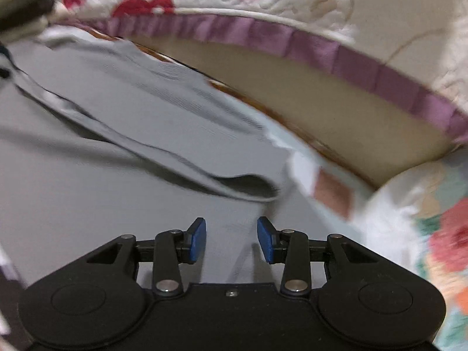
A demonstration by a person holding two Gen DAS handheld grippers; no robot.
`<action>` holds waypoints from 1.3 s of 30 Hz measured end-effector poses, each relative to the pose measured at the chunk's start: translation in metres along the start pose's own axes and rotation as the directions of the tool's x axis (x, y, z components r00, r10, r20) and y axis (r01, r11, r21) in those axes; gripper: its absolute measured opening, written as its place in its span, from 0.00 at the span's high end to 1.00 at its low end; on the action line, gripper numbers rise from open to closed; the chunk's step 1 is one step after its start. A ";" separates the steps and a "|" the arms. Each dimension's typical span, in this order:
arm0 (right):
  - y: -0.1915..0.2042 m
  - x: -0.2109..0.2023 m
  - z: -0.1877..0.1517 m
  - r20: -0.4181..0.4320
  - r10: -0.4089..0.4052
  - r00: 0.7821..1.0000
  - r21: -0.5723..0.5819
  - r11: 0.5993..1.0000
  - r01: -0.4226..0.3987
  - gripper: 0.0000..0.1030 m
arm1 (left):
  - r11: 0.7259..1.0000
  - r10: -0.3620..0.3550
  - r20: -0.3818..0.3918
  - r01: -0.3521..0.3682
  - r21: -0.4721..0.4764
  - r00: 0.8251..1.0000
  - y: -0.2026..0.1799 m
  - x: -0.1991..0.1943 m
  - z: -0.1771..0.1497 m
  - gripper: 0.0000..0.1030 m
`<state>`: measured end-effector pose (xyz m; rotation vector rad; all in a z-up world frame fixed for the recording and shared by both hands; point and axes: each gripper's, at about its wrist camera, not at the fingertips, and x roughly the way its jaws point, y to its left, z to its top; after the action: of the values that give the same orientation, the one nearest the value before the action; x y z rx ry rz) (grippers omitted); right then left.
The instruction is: Fold clothes
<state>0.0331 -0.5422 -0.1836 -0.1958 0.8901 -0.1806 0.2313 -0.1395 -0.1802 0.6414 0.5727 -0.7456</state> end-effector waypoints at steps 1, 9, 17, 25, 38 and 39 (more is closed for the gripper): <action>-0.002 0.002 0.002 0.006 -0.008 1.000 0.011 1.000 0.008 0.54 | 1.000 -0.010 -0.006 0.010 -0.002 1.000 0.000 0.003 0.001 0.32; -0.006 0.037 0.012 -0.009 -0.015 1.000 -0.003 1.000 0.015 0.45 | 0.997 -0.064 -0.031 0.066 0.046 0.997 0.003 0.029 0.011 0.62; -0.029 0.063 0.050 -0.047 0.053 0.998 0.010 0.999 -0.052 0.50 | 0.998 -0.048 -0.007 0.048 -0.028 0.999 0.041 0.052 0.054 0.96; -0.106 0.076 0.055 0.041 0.118 0.992 0.584 0.803 -0.120 0.81 | 0.899 -0.022 -0.128 -0.037 -0.436 0.992 0.096 0.113 0.059 0.95; -0.100 0.089 0.052 0.059 0.080 0.995 0.594 0.798 -0.099 0.50 | 0.905 -0.009 0.109 0.054 -0.422 0.994 0.098 0.068 0.060 0.58; -0.098 0.090 0.052 0.062 0.079 0.995 0.591 0.801 -0.101 0.48 | 0.909 -0.035 0.131 0.086 -0.407 0.991 0.096 0.065 0.059 0.57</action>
<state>0.1222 -0.6537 -0.1955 0.4329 0.7670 -0.3583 0.3574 -0.1550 -0.1536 0.1850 0.6174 -0.6881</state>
